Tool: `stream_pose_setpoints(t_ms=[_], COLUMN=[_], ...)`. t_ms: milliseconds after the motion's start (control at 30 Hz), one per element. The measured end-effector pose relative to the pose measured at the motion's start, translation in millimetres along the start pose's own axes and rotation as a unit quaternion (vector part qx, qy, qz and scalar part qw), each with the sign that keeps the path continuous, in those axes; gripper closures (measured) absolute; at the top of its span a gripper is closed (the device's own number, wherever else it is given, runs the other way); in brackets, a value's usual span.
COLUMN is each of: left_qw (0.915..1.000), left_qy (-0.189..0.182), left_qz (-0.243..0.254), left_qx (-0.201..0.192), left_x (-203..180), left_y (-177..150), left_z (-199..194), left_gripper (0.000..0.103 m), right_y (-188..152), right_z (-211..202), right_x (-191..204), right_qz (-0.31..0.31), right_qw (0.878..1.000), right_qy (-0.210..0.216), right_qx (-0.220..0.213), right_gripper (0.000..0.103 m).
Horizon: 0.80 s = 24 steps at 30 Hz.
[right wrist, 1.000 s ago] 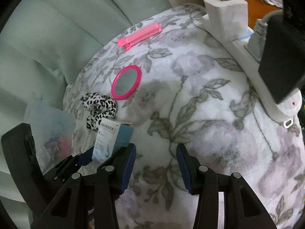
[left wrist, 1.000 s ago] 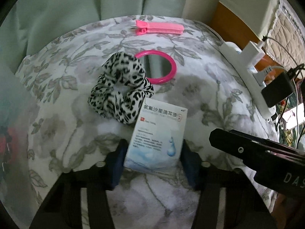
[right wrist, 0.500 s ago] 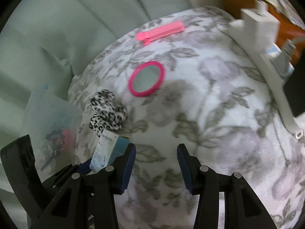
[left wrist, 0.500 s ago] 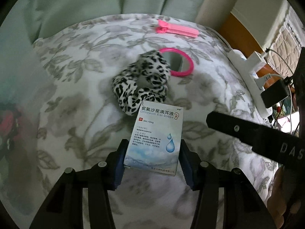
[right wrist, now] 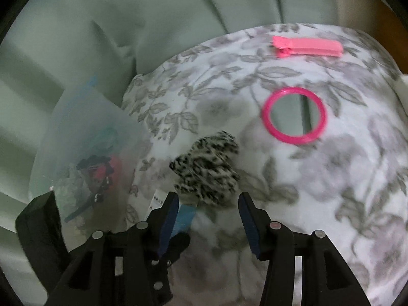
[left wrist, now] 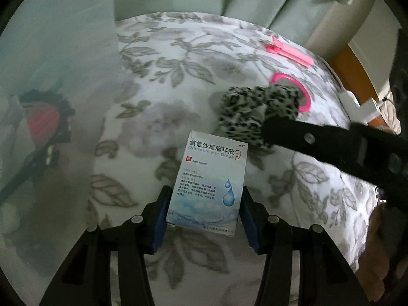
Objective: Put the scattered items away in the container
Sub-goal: 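Grasp the white ear-drops box with the left tool while the right tool grasps the scrunchie, then lift and carry the ear-drops box and scrunchie over the clear box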
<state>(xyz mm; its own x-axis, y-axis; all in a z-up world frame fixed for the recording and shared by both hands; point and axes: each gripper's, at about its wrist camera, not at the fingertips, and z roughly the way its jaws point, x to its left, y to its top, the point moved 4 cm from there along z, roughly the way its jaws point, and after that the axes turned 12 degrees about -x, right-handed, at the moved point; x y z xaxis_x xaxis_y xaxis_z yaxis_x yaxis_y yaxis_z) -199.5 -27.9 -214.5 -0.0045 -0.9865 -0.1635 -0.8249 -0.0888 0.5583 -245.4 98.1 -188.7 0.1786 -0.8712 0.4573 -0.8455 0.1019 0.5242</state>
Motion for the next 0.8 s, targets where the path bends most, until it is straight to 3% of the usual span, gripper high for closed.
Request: stream_pose_setpoints(t_ms=[533, 600, 733, 800], left_qw=[0.9996, 0.9996, 0.9996, 0.9995], left_qy=[0.015, 0.017, 0.022, 0.024], left_qz=[-0.014, -0.012, -0.005, -0.003], left_qx=[-0.020, -0.019, -0.019, -0.019], left_x=[16, 16, 15, 15], left_y=[9, 9, 9, 9], left_z=[6, 5, 6, 6], left_gripper=[0.050, 0.050, 0.050, 0.050], right_y=[12, 13, 14, 15], right_z=[39, 37, 32, 25], right_x=[8, 6, 3, 3], right_qz=[-0.010, -0.005, 0.005, 0.007], right_qw=[1.000, 1.000, 1.000, 1.000], right_qy=[-0.019, -0.020, -0.023, -0.023], right_qx=[0.001, -0.001, -0.004, -0.008], right_gripper=[0.044, 0.048, 0.076, 0.079])
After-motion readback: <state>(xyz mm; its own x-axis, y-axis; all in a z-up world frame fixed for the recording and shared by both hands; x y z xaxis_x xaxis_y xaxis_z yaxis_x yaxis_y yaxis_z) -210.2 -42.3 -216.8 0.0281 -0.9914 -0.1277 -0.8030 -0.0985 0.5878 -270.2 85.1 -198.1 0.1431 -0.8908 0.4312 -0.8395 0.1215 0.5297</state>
